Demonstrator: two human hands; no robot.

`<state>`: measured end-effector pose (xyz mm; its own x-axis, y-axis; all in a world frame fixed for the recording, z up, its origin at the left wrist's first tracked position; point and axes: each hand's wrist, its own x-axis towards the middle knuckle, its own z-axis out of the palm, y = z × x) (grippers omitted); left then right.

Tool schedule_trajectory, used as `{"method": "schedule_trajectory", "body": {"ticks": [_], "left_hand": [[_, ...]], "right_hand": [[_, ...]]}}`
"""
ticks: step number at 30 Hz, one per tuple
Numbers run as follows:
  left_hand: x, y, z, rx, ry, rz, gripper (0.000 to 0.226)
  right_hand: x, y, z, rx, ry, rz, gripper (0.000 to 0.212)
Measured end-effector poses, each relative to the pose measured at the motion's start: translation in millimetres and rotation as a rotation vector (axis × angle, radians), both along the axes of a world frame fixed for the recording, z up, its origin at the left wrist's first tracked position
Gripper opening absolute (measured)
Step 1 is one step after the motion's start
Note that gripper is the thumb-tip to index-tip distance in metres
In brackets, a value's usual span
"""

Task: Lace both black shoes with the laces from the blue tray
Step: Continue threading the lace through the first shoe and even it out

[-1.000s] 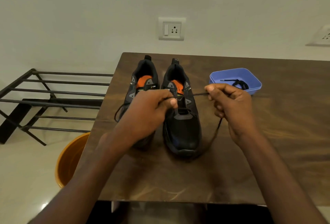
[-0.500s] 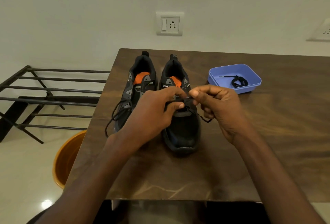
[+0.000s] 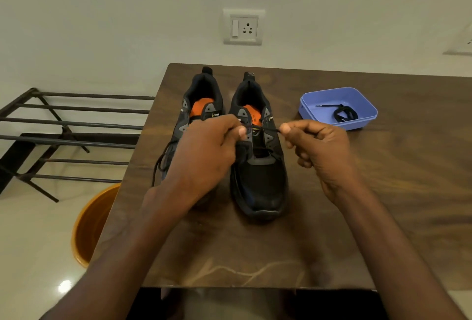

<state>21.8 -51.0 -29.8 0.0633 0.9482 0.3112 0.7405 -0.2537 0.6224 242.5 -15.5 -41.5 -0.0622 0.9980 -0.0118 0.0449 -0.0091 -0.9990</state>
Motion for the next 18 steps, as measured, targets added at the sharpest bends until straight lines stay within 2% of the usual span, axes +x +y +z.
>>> {"method": "schedule_trajectory", "body": {"ticks": [2, 4, 5, 8, 9, 13, 16, 18], "left_hand": [[-8, 0, 2, 0.0, 0.12, 0.084, 0.016], [-3, -3, 6, 0.036, 0.283, 0.106, 0.015], [2, -5, 8, 0.054, 0.313, 0.098, 0.021], [17, -7, 10, 0.077, 0.216, 0.022, 0.054], [21, -7, 8, 0.068, 0.167, -0.01, 0.057], [26, -5, 1, -0.044, -0.101, -0.095, 0.032], [24, -4, -2, -0.072, -0.164, -0.05, 0.014], [24, -3, -4, -0.081, -0.167, -0.017, 0.013]], "right_hand": [[12, 5, -3, -0.005, -0.009, -0.115, 0.021], [16, 6, -5, -0.002, 0.015, -0.123, 0.025], [13, 5, -5, 0.006, 0.017, -0.093, 0.025], [-3, -2, -3, 0.083, -0.034, 0.078, 0.015], [-7, -4, -2, 0.108, -0.036, 0.122, 0.013], [-16, -7, -2, 0.159, 0.029, 0.153, 0.014], [-23, -7, -4, 0.152, 0.091, 0.077, 0.019], [-26, -5, -4, 0.13, 0.128, 0.021, 0.019]]}}
